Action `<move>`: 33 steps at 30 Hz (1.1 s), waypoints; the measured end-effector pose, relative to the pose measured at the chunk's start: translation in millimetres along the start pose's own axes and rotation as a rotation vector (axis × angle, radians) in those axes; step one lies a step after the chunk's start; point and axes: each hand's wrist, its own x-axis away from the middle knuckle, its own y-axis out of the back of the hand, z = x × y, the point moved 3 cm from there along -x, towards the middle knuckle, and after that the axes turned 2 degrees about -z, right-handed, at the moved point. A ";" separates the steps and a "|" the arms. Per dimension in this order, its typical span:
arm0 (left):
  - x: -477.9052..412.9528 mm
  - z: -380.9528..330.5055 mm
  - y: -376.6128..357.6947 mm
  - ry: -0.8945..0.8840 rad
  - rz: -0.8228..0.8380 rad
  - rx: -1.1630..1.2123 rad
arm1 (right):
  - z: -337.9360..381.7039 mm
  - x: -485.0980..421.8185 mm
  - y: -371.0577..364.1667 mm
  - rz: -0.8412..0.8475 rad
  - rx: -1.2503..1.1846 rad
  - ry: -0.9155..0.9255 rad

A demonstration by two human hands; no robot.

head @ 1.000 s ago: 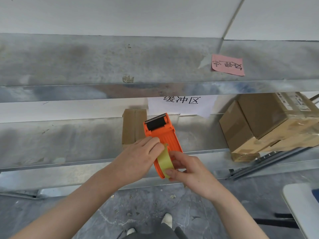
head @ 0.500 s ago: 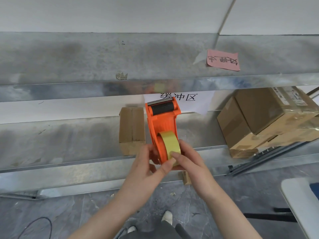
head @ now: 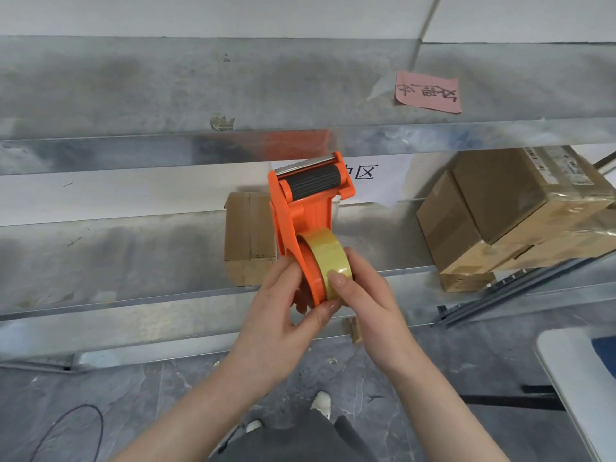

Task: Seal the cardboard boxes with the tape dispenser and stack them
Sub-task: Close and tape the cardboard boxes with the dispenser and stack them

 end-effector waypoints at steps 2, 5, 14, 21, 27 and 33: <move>1.4 -1.5 1.0 -0.011 0.000 -0.010 | 2.5 1.9 -0.5 0.001 0.015 -0.004; 3.3 -6.4 2.7 -0.046 -0.005 -0.050 | 6.5 4.3 -2.0 -0.005 0.008 -0.010; 6.4 -16.4 10.7 -0.115 -0.041 -0.104 | 13.0 14.2 2.0 0.124 0.017 -0.024; 10.0 -18.1 8.2 -0.170 -0.055 -0.144 | 12.8 16.8 -0.7 0.052 0.021 -0.013; 11.4 -16.6 7.2 -0.194 -0.058 -0.180 | 11.8 17.2 0.5 0.020 0.006 -0.047; 10.8 -18.1 9.6 -0.160 -0.070 -0.118 | 11.9 14.7 0.2 0.055 -0.009 -0.078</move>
